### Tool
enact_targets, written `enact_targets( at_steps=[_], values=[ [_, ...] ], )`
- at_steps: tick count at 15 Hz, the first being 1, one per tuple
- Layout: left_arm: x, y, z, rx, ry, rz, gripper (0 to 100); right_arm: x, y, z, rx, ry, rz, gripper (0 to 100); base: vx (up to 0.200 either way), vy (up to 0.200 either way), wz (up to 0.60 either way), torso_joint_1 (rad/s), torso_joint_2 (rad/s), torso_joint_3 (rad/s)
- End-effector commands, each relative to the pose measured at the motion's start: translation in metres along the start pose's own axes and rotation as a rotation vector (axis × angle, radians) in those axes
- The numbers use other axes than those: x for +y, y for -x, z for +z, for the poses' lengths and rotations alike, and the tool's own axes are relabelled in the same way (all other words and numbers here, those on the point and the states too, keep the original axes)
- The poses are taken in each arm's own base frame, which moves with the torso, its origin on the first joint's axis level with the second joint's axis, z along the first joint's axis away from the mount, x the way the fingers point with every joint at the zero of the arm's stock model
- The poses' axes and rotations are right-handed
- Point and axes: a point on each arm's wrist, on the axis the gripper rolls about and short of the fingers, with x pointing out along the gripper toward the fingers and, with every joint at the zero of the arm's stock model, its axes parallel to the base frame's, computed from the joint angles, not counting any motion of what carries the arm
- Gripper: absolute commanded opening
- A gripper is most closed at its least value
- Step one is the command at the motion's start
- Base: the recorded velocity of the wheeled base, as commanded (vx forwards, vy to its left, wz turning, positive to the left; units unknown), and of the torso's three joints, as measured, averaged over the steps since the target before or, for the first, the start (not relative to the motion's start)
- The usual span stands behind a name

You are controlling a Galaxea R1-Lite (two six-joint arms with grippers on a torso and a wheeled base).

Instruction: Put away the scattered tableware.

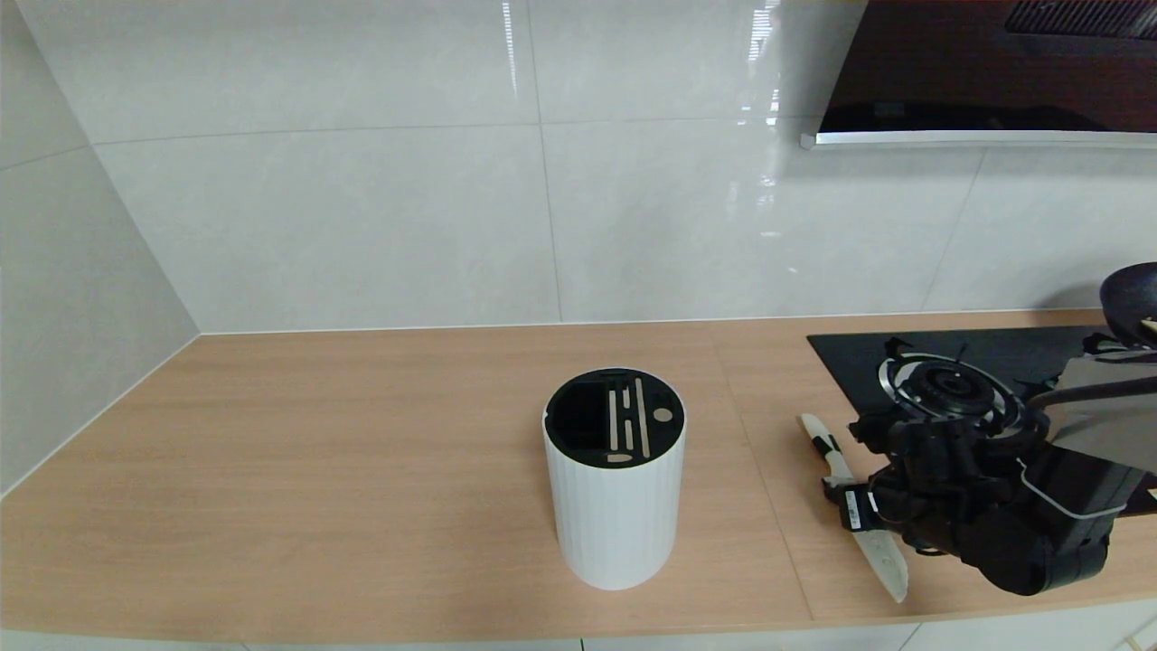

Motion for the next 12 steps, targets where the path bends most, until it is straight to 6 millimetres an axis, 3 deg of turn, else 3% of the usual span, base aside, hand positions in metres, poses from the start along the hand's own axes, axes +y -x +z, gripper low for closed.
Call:
enact_targets(
  at_steps=[1,6,10,12],
  values=[
    [0.000,0.000,0.000,0.001,0.000,0.001,100,0.000,-0.001,-0.002,0.009,0.003,0.001,0,0.000,0.000,0.00,0.000,0.00,0.000],
    [0.000,0.000,0.000,0.001,0.000,0.001,100,0.000,0.007,0.008,-0.035,-0.005,-0.007,0,0.000,0.000,0.00,0.000,0.00,0.000],
    [0.000,0.000,0.000,0.003,-0.010,-0.001,100,0.000,0.050,0.043,-0.207,-0.017,-0.038,0,0.000,0.000,0.00,0.000,0.00,0.000],
    [0.000,0.000,0.000,0.001,-0.006,-0.001,100,0.001,0.082,0.069,-0.329,-0.023,-0.028,0,0.000,0.000,0.00,0.000,0.00,0.000]
  ],
)
